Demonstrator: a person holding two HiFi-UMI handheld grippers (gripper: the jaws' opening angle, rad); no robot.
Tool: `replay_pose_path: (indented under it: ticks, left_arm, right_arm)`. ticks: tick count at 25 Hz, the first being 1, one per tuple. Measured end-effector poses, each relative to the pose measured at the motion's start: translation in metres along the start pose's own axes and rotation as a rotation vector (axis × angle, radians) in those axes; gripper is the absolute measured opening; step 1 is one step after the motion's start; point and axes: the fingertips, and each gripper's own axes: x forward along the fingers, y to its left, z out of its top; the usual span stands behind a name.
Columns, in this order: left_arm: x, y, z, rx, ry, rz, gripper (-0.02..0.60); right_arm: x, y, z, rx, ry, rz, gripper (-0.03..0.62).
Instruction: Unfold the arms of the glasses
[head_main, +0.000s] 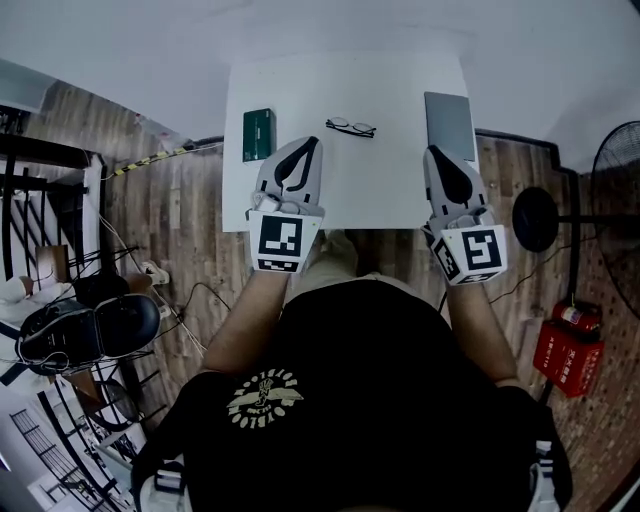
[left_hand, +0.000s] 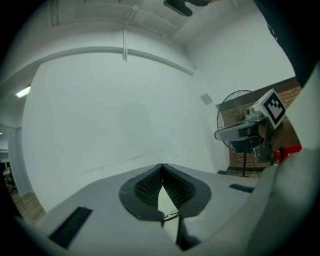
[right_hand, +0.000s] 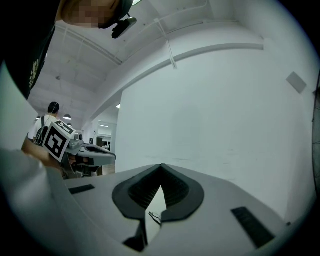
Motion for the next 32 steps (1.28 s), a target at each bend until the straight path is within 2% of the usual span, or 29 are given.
replay_pose_path:
  ticks: [9,17,26,32]
  left_arm:
    - [0.069,0.012,-0.041,0.081,0.104,-0.076,0.008]
    - [0.117,0.009,-0.105,0.227,0.233,-0.195,0.008]
    - [0.163,-0.003,-0.17,0.322,0.366,-0.327,0.008]
    - [0.191,-0.017,-0.221,0.416,0.456,-0.413,0.009]
  right_arm:
    - [0.04,-0.029,-0.012,0.025,0.031,-0.054,0.0]
    - [0.062,-0.05,-0.027,0.054,0.07,-0.128,0.0]
    - [0.08,-0.065,-0.047,0.084,0.107,-0.196,0.0]
    - [0.087,-0.074,-0.065,0.109,0.138,-0.229,0.0]
